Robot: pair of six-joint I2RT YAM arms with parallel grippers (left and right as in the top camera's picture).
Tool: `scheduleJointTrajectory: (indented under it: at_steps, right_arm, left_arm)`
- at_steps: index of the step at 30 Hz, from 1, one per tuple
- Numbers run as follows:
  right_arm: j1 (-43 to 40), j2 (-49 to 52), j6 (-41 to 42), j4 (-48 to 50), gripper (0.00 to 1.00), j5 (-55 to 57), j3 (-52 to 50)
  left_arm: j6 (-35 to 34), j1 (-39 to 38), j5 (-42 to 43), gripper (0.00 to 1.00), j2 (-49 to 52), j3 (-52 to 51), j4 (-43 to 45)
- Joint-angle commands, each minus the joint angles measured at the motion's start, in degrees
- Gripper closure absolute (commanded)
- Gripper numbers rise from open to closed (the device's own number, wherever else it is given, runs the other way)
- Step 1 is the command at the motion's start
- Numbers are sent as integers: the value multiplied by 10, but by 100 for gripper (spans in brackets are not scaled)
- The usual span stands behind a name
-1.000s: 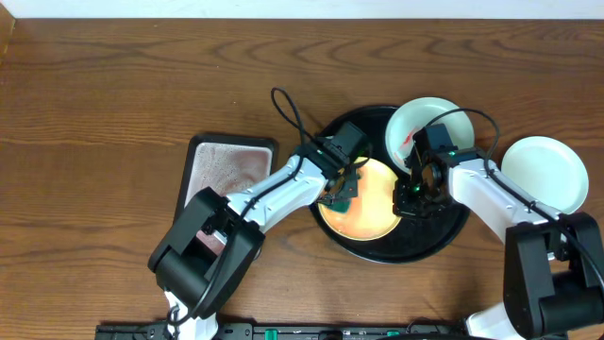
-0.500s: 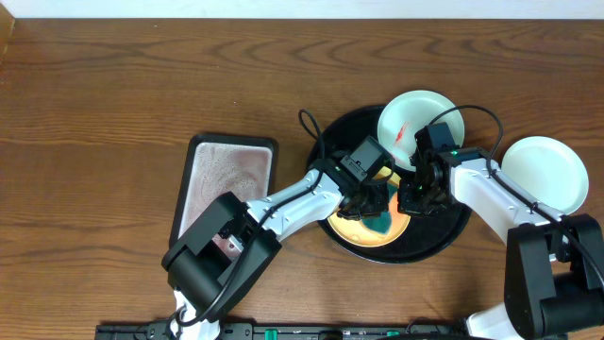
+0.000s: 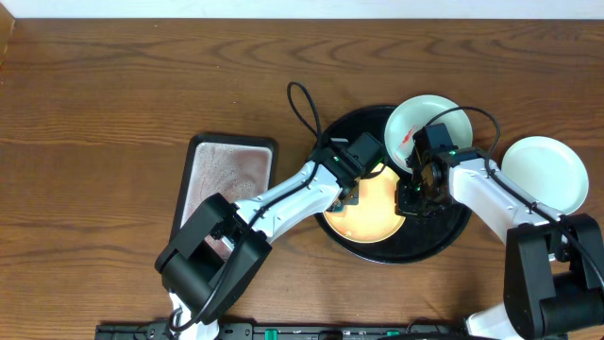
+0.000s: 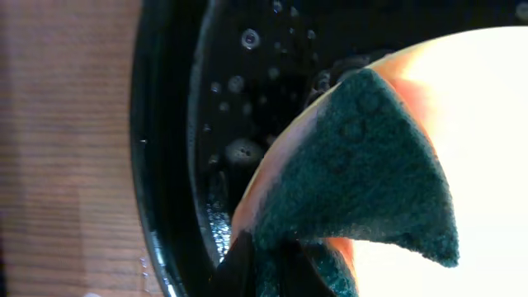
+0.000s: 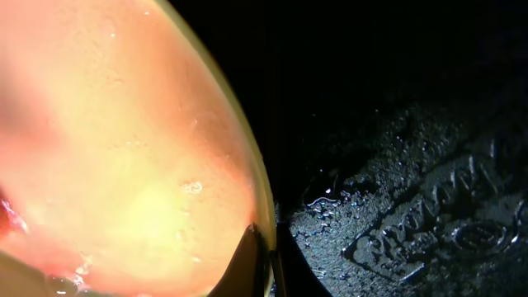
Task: Clean dirty plates on tray and stack at the side
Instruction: 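Scrub the yellow plate with the sponge while right gripper holds its edge, then return the sponge to the soapy tray with the left gripper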
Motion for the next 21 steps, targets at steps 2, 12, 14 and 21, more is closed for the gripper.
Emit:
scheduleJointTrajectory:
  at_steps: [2, 12, 14, 21]
  right_arm:
    - [-7, 9, -29, -13, 99, 93, -12]
    - [-7, 9, -29, -14, 99, 92, -12]
    - [-7, 9, -29, -13, 99, 92, -12]
    - [-7, 9, 2, 37, 99, 80, -12]
  left_arm:
    - [24, 24, -128, 92, -37, 3, -14]
    - [25, 41, 38, 92, -139, 3, -45]
    - [25, 59, 54, 92, -162, 3, -74]
    - [77, 207, 53, 92, -227, -12, -189]
